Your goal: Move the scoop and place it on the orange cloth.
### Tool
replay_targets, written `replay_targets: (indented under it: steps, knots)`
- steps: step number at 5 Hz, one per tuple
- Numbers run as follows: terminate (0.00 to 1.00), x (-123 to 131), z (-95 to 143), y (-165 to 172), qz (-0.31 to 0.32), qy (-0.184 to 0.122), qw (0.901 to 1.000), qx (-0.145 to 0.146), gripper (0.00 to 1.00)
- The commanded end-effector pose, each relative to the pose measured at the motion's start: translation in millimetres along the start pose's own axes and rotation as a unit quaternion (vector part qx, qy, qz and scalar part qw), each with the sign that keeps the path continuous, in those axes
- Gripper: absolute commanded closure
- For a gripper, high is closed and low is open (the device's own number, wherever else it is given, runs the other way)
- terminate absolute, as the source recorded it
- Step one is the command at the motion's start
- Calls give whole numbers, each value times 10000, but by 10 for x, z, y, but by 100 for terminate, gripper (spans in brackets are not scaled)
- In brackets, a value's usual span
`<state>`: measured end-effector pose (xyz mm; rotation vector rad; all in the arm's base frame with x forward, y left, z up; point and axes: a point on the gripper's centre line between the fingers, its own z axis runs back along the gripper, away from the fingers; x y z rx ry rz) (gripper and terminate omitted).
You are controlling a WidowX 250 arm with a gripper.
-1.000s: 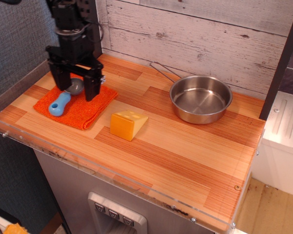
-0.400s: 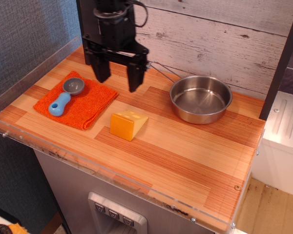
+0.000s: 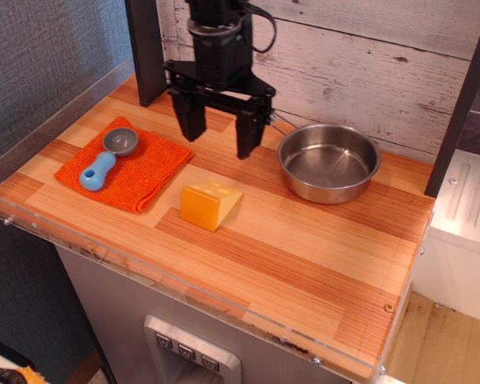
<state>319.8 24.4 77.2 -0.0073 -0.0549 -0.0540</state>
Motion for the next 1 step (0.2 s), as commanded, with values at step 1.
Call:
replay_targets:
  steps: [1]
  knots:
    - [100,46,163,-4,-18,-235,9997,46,0]
